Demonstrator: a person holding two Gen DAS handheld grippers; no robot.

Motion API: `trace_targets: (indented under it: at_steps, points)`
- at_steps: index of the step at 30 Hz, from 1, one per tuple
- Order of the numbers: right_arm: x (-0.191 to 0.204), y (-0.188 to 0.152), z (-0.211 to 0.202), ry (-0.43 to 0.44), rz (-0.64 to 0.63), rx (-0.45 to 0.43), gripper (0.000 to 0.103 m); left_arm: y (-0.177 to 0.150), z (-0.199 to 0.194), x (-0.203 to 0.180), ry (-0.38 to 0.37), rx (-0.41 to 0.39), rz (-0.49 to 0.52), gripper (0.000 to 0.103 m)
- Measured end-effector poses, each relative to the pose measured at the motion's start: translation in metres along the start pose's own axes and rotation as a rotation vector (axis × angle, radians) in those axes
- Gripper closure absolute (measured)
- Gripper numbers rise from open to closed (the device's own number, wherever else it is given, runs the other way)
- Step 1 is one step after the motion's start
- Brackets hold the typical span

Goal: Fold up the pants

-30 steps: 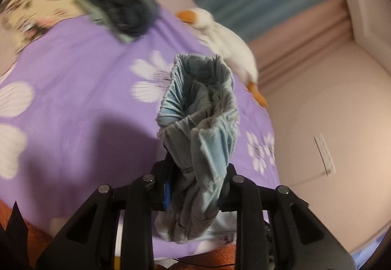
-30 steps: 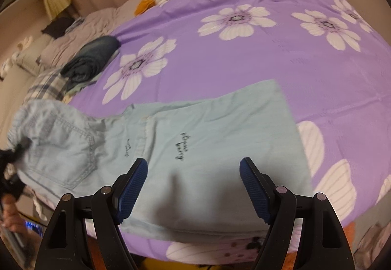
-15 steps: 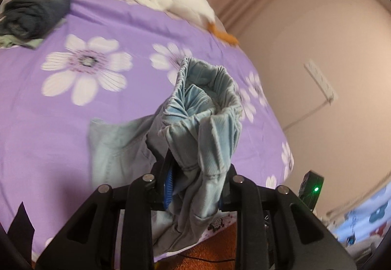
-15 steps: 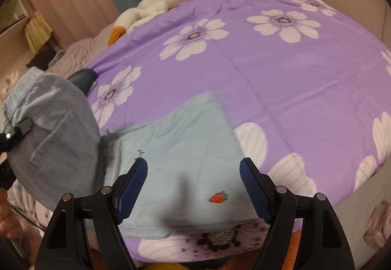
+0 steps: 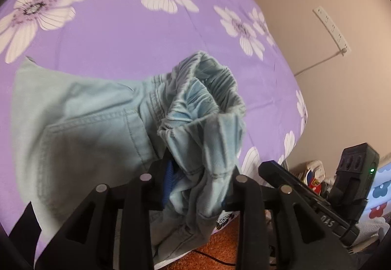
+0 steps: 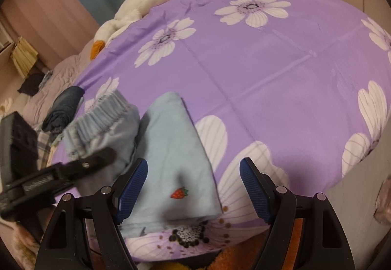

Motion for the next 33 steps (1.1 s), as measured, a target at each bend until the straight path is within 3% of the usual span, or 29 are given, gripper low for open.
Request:
trace_targets:
  at_steps: [3,7,14,16,21,27,28,30,31,33]
  points:
    - [-0.004,-0.001,-0.002,-0.006,0.012,0.005,0.025,-0.001,0.004,-0.003,-0.003,0.015,0.016,0.061]
    - [-0.006,-0.001,-0.006,-0.006,0.02,-0.005,0.025,-0.01,-0.006,-0.008,-0.068,0.012,0.051,0.03]
    - [-0.01,0.003,-0.018,-0.014,0.03,-0.043,0.023,-0.01,-0.045,0.005,-0.081,-0.063,0.025,0.015]
    - [-0.008,0.005,-0.019,-0.008,0.024,-0.045,0.02,-0.009,-0.058,0.022,-0.033,-0.095,-0.012,0.011]
    - [0.005,0.008,-0.006,0.052,-0.007,-0.008,0.016,-0.009,-0.068,0.074,0.176,-0.135,-0.101,0.01]
    - [0.016,0.002,0.034,0.123,-0.01,0.095,0.015,-0.018,-0.058,0.115,0.254,-0.102,-0.195,0.012]
    - [0.018,0.002,0.04,0.138,-0.008,0.109,0.016,-0.02,-0.057,0.119,0.256,-0.097,-0.202,0.012]
    - [0.02,0.001,0.051,0.143,-0.009,0.127,0.036,-0.023,-0.055,0.126,0.254,-0.077,-0.215,0.015]
    - [0.02,0.0,0.057,0.132,-0.007,0.143,0.051,-0.024,-0.054,0.127,0.25,-0.067,-0.217,0.016]
    - [0.02,-0.001,0.058,0.095,-0.01,0.144,0.057,-0.026,-0.054,0.129,0.238,-0.055,-0.216,0.019]
Point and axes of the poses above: each gripper's, at about its wrist camera, not at the fingertips, and z roughly the way its jaws point, x to its left, y to its top, the point moved 2 cm from there along z, roughly the way its jaws point, and after that the axes turned 13 degrees about y, right-handed, at the moved point
